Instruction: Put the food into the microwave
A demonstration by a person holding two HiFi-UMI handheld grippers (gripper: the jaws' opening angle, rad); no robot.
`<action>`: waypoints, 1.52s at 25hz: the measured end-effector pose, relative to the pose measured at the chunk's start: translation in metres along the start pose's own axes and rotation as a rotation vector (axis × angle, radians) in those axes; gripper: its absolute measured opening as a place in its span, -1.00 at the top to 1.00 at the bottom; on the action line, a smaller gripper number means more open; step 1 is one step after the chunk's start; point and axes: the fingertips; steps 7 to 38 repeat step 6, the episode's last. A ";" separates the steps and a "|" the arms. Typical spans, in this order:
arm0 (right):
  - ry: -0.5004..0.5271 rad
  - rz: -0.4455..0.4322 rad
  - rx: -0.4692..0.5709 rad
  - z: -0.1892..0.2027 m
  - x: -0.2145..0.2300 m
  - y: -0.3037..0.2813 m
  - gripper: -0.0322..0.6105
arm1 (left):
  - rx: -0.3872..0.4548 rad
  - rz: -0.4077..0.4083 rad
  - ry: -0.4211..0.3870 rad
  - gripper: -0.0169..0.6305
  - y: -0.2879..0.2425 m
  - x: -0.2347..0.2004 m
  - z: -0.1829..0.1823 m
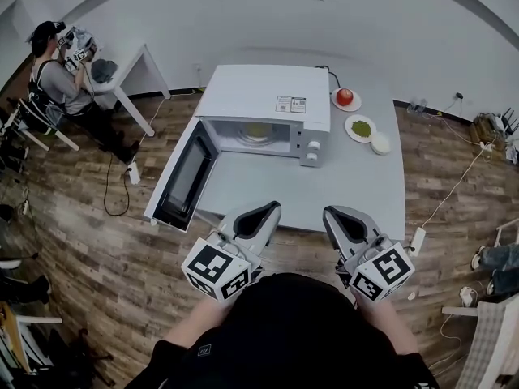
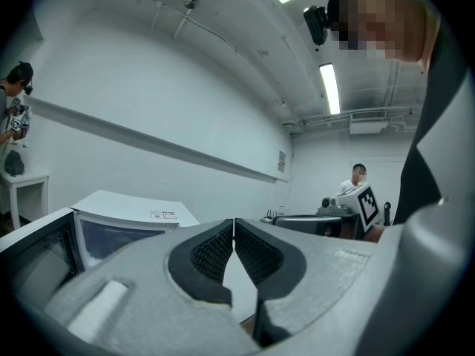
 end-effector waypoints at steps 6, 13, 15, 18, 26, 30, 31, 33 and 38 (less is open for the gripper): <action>0.007 0.015 -0.013 0.005 -0.004 -0.001 0.86 | -0.008 0.006 0.005 0.90 0.004 -0.004 0.007; 0.007 0.015 -0.013 0.005 -0.004 -0.001 0.86 | -0.008 0.006 0.005 0.90 0.004 -0.004 0.007; 0.007 0.015 -0.013 0.005 -0.004 -0.001 0.86 | -0.008 0.006 0.005 0.90 0.004 -0.004 0.007; 0.007 0.015 -0.013 0.005 -0.004 -0.001 0.86 | -0.008 0.006 0.005 0.90 0.004 -0.004 0.007; 0.007 0.015 -0.013 0.005 -0.004 -0.001 0.86 | -0.008 0.006 0.005 0.90 0.004 -0.004 0.007; 0.007 0.015 -0.013 0.005 -0.004 -0.001 0.86 | -0.008 0.006 0.005 0.90 0.004 -0.004 0.007; 0.007 0.015 -0.013 0.005 -0.004 -0.001 0.86 | -0.008 0.006 0.005 0.90 0.004 -0.004 0.007; 0.007 0.015 -0.013 0.005 -0.004 -0.001 0.86 | -0.008 0.006 0.005 0.90 0.004 -0.004 0.007; 0.007 0.015 -0.013 0.005 -0.004 -0.001 0.86 | -0.008 0.006 0.005 0.90 0.004 -0.004 0.007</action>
Point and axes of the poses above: the fingertips, and each gripper's own axes: y backward along the fingers, x to its right, z out of its underside, and after that the axes turned 2 degrees about -y, right-handed
